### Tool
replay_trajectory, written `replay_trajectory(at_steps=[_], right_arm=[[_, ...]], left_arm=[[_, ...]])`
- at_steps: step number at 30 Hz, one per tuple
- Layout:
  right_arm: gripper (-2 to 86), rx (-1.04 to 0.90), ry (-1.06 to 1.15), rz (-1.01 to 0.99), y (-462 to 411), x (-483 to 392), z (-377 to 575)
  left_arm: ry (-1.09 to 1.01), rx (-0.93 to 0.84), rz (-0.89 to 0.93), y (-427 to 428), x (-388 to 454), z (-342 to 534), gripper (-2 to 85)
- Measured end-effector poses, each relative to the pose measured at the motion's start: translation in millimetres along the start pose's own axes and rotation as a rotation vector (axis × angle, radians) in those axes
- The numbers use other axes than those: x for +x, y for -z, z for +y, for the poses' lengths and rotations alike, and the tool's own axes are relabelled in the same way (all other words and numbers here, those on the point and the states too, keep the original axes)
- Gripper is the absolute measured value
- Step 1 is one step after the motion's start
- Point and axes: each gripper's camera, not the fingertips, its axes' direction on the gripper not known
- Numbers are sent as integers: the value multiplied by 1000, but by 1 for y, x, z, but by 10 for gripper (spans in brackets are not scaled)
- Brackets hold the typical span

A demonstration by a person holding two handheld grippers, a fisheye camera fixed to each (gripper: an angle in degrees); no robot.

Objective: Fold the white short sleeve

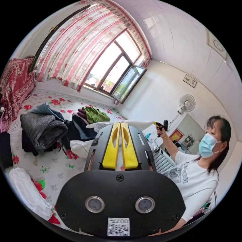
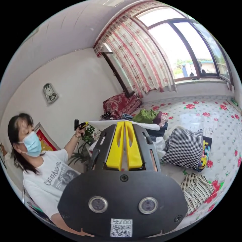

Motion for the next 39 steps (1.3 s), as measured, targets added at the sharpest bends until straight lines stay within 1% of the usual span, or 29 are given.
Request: replay_trajectory(at_steps=[3, 4, 6, 7, 9, 10, 11, 12, 14, 17, 18, 23, 29, 32, 39], right_arm=[[-2, -94, 81, 26, -9, -13, 47], [-2, -116, 86, 39, -13, -14, 59], [-2, -221, 87, 98, -38, -9, 112], [-2, -249, 77, 115, -47, -6, 127], [-2, -352, 13, 156, -85, 16, 190], [-2, -381, -11, 163, -96, 24, 206], [-2, -448, -64, 177, -119, 39, 240], [-2, -510, -117, 180, -142, 54, 273], [-2, -607, -204, 185, -173, 74, 318], [-2, -765, -303, 179, -210, 92, 369], [-2, -806, -303, 189, -217, 92, 378], [-2, -819, -321, 184, -217, 96, 386], [-2, -804, -344, 191, -216, 105, 379], [-2, -824, -326, 197, -220, 104, 376], [-2, -866, -366, 221, -227, 118, 382]], left_arm=[[-34, -69, -30, -3, 15, 41, -10], [-32, -102, -44, -7, 16, 62, -10], [-17, -162, -78, -17, 11, 101, -10], [17, -196, -105, -27, 2, 132, -10], [96, -274, -145, -49, -20, 182, -10], [162, -333, -177, -66, -38, 218, -10], [241, -399, -210, -83, -57, 255, -10], [287, -429, -223, -91, -67, 272, -10], [437, -545, -270, -119, -97, 333, -10], [557, -639, -276, -138, -112, 376, -10], [567, -654, -274, -141, -113, 380, -10], [556, -719, -273, -148, -111, 384, -10], [536, -695, -259, -145, -109, 368, -10], [502, -723, -265, -144, -103, 364, -10], [538, -724, -265, -139, -97, 377, -10]])
